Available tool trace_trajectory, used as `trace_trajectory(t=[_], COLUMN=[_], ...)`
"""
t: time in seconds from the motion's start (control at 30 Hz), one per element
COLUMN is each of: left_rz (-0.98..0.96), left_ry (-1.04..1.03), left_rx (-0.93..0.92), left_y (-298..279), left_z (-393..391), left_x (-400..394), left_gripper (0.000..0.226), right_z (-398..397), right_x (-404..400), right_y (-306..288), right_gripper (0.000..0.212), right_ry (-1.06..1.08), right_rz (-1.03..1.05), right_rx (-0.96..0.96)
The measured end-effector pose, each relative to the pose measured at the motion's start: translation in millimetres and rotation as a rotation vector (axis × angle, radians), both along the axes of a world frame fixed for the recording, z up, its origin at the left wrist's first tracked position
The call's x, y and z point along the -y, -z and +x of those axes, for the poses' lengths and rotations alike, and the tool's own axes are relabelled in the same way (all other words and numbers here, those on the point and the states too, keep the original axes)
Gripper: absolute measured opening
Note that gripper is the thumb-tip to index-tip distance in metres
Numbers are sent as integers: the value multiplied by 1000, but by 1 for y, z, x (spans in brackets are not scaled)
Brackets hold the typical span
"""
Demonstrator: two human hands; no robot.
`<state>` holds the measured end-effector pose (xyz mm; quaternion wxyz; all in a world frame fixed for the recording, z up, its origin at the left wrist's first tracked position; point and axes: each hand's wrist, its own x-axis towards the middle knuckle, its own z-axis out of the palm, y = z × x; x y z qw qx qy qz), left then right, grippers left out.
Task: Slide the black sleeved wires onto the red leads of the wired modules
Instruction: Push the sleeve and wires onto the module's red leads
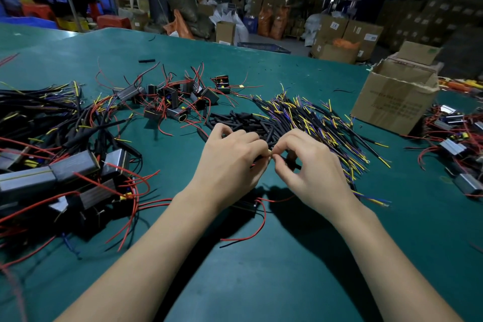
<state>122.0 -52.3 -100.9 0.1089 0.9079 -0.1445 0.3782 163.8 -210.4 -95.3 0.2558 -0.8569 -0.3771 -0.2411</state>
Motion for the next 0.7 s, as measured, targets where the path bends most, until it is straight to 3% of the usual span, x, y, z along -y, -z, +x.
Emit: trace_trajectory(t=[0.13, 0.3, 0.4, 0.5, 0.7], left_rz=[-96, -476, -684, -762, -757], left_ry=[12, 166, 286, 282, 278], left_rx=[-105, -296, -417, -386, -340], left_y=[-1, -2, -4, -4, 1], left_z=[-3, -2, 0, 0, 3], left_x=[-1, -2, -7, -6, -6], left_gripper=[15, 13, 9, 8, 8], right_z=[0, 4, 5, 5, 4], right_x=[-3, -3, -4, -2, 0], right_y=[0, -2, -1, 1, -3], right_gripper=[2, 12, 15, 4, 26], right_ry=[2, -25, -44, -92, -77], right_rz=[-106, -137, -120, 10, 376], right_rx=[273, 503, 545, 292, -408])
